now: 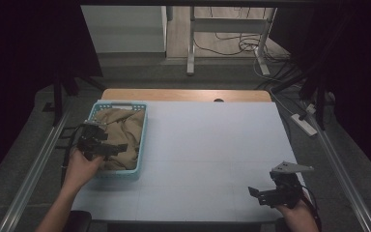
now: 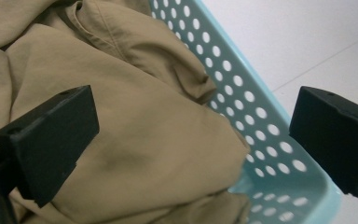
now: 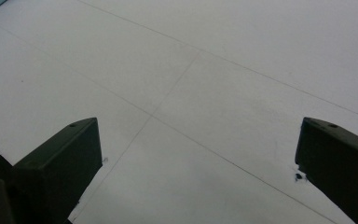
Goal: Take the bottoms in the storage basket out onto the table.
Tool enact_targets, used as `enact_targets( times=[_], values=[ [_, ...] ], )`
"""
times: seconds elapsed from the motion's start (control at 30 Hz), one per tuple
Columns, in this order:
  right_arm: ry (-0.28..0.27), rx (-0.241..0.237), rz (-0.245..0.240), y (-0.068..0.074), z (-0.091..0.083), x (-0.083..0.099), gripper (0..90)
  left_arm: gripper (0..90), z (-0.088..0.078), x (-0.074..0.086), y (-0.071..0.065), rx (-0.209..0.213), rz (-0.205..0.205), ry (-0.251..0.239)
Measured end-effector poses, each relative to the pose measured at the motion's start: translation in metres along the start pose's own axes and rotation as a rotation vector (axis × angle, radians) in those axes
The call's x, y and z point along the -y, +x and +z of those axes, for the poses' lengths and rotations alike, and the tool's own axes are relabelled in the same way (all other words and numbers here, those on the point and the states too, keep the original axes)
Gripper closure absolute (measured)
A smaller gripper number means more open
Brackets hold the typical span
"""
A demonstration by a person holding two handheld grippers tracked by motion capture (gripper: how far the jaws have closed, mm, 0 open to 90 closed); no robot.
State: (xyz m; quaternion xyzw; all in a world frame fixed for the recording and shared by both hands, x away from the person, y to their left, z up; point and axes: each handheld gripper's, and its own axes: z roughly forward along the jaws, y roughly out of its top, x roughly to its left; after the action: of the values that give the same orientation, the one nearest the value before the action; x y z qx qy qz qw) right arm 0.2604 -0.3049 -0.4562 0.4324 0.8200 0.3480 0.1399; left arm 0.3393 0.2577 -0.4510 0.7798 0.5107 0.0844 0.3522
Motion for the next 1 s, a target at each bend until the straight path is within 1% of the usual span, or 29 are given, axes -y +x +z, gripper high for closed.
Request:
enact_targets(
  times=[0.17, 0.23, 0.43, 0.7, 0.87, 0.93, 1.0],
  values=[
    [0.0, -0.001, -0.001, 0.0, 0.0, 0.0, 0.6, 1.0, 0.009, -0.005, 0.006, -0.005, -0.01, 0.014],
    [0.001, -0.001, -0.002, 0.0, 0.0, 0.0, 0.5, 1.0, 0.011, -0.008, 0.008, -0.012, -0.009, 0.022],
    [0.002, -0.002, -0.001, 0.0, 0.0, 0.0, 0.6, 1.0, 0.017, -0.015, 0.014, -0.001, -0.016, 0.025],
    [0.004, -0.004, -0.002, 0.0, 0.001, 0.0, 0.6, 0.8, 0.028, -0.025, 0.02, -0.019, -0.006, 0.048],
    [0.006, -0.006, -0.004, 0.0, 0.001, 0.0, 0.5, 0.8, 0.036, -0.03, 0.027, -0.021, -0.023, 0.06],
    [0.006, -0.008, -0.004, 0.0, 0.001, 0.0, 0.5, 0.2, 0.04, -0.032, 0.029, -0.029, -0.019, 0.067],
    [0.007, -0.008, -0.004, 0.0, 0.001, 0.0, 0.5, 0.1, 0.043, -0.034, 0.031, -0.036, -0.026, 0.067]
  ],
)
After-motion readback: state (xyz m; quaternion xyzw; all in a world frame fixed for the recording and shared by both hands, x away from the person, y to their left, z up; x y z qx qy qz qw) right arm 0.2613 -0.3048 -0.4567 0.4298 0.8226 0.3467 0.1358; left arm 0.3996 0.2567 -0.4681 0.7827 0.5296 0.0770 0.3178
